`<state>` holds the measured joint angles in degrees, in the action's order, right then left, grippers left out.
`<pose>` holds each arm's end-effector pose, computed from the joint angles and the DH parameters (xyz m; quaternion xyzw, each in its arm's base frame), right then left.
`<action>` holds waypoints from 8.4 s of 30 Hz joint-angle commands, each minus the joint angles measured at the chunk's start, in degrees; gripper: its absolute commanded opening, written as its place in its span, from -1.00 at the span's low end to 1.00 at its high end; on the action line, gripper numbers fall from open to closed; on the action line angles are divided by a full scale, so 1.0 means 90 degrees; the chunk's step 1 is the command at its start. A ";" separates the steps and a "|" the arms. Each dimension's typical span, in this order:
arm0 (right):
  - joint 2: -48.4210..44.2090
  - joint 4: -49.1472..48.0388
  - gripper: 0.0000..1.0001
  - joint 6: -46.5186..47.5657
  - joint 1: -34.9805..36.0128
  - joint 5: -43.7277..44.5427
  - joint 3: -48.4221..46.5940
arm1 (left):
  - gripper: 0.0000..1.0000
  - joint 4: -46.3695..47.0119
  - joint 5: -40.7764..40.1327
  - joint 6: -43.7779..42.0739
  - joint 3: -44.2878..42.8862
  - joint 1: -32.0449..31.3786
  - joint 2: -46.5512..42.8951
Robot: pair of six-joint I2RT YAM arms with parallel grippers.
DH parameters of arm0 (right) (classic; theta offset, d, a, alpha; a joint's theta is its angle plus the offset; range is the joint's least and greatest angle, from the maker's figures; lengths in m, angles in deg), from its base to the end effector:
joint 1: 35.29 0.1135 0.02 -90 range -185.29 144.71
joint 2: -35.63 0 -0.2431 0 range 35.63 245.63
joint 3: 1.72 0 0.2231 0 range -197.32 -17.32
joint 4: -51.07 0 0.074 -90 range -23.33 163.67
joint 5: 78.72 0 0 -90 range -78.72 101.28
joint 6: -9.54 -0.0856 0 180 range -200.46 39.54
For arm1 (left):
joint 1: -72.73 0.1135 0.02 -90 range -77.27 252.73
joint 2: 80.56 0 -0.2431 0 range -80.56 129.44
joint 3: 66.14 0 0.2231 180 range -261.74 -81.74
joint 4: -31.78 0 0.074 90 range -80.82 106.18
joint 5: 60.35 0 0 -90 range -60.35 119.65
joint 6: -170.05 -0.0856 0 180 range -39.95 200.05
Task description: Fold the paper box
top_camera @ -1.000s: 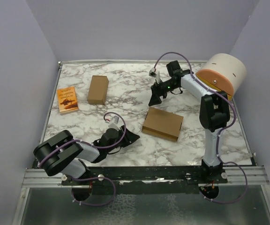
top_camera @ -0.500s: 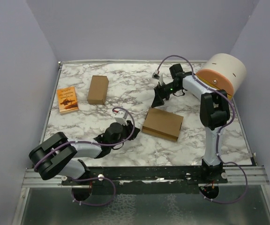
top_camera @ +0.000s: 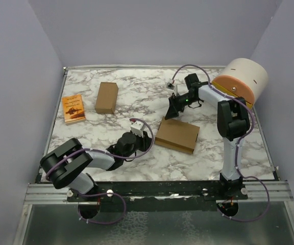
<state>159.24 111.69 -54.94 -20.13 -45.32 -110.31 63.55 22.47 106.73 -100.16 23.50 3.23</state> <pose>0.3675 0.1736 0.1408 -0.3592 0.7985 0.4585 0.1521 0.1968 -0.2118 0.1357 0.1218 0.7990 -0.3209 0.4937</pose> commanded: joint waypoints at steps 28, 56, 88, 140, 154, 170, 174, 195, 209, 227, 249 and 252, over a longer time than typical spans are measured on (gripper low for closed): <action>0.0455 -0.0490 0.03 -0.0383 0.0025 -0.0215 0.0235 | -0.69 0.0149 0.0424 0.0327 -0.0507 0.0021 0.0907; 0.0369 -0.0509 -0.16 -0.0333 0.0035 -0.0291 0.0587 | -1.00 -0.0707 0.0403 0.0184 -0.0938 0.0002 0.0977; 0.0221 -0.0636 -0.44 -0.0246 0.0288 -0.0205 0.1043 | -1.00 -0.3345 -0.0169 -0.0009 -0.2412 0.0072 0.0513; 0.0254 -0.0959 -0.43 -0.0492 0.0531 -0.0010 0.1261 | -1.00 -0.2608 0.0070 -0.0340 -0.1352 0.0142 -0.0097; 0.0289 -0.0998 -0.43 -0.0551 0.0533 0.0101 0.1260 | -1.00 -0.2279 0.0110 -0.0386 -0.0991 0.0147 0.0064; 0.0308 -0.1005 -0.43 -0.0590 0.0531 0.0175 0.1250 | -1.00 -0.2146 0.0113 -0.0373 -0.0710 0.0144 -0.0003; 0.0319 -0.1003 -0.43 -0.0595 0.0528 0.0185 0.1242 | -1.00 -0.2085 0.0133 -0.0409 -0.0680 0.0127 0.0000; 0.0366 -0.1003 -0.43 -0.0620 0.0531 0.0263 0.1230 | -1.00 -0.1638 -0.0326 -0.0715 -0.0380 -0.0228 -0.0017; 0.0377 -0.0998 -0.43 -0.0629 0.0532 0.0263 0.1218 | -1.00 -0.1816 -0.0404 -0.0701 -0.0559 -0.0262 -0.0002; 0.0386 -0.0978 -0.43 -0.0622 0.0537 0.0263 0.1218 | -1.00 -0.2471 -0.0296 -0.0752 -0.1135 -0.0231 0.0062; 0.0395 -0.0959 -0.43 -0.0621 0.0541 0.0263 0.1199 | -1.00 -0.2252 -0.0124 -0.0284 -0.0888 0.0000 -0.0185; 0.0401 -0.0959 -0.43 -0.0611 0.0542 0.0263 0.1201 | -1.00 -0.2236 -0.0117 -0.0259 -0.0867 0.0008 -0.0199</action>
<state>160.47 98.88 -61.17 -17.07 -46.89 -101.48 40.14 22.73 103.77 -108.42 22.56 2.79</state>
